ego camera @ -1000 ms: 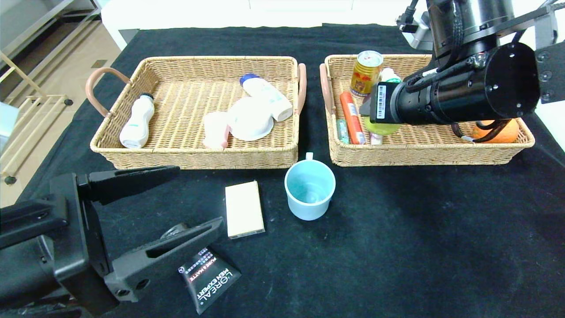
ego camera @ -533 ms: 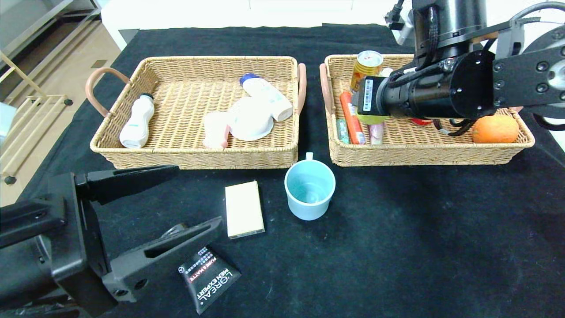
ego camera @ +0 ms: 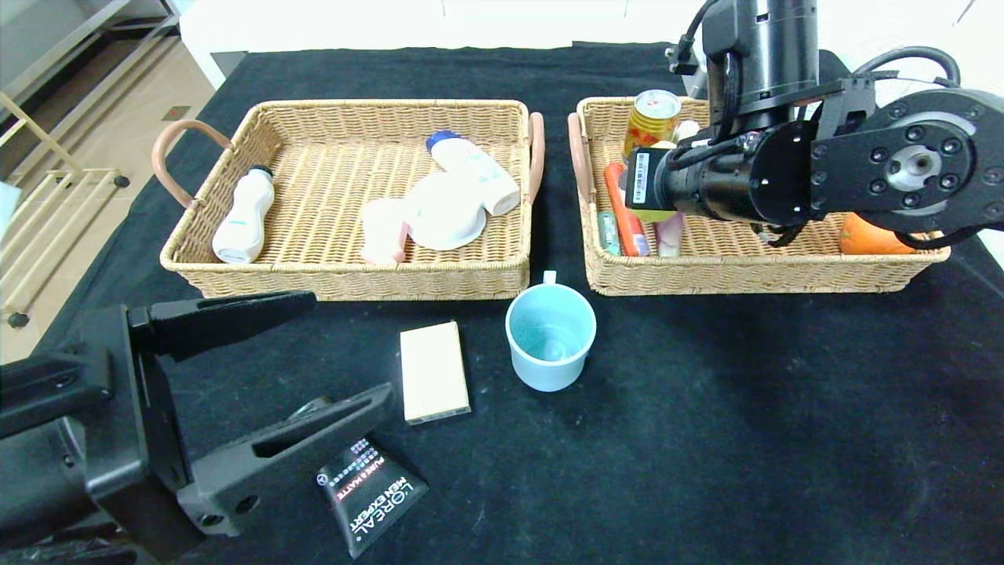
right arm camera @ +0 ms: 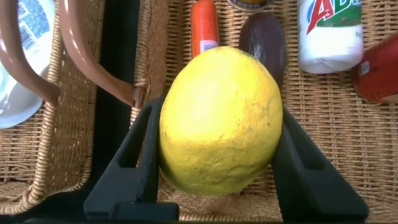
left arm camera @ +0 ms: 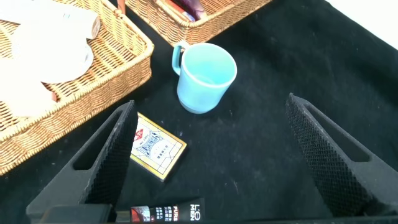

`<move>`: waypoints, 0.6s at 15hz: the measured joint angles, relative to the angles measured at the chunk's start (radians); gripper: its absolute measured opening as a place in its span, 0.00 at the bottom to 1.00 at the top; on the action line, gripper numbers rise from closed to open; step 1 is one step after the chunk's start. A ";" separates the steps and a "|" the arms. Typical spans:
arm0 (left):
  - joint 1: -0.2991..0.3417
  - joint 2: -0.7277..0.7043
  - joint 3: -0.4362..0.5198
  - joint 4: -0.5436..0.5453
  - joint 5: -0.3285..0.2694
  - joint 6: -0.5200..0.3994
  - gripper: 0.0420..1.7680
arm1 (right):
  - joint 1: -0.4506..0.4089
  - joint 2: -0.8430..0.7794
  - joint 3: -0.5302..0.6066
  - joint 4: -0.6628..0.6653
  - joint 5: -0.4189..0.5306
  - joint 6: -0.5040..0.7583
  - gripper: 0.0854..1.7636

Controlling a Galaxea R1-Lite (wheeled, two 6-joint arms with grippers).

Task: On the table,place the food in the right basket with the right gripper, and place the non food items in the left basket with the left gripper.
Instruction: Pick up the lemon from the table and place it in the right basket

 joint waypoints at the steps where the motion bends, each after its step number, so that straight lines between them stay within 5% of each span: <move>1: 0.000 0.000 0.000 0.000 0.000 0.000 0.97 | 0.000 0.003 0.001 0.000 -0.001 0.001 0.58; 9: 0.000 0.000 0.002 0.001 0.000 0.001 0.97 | 0.001 0.000 0.004 0.005 0.000 0.001 0.82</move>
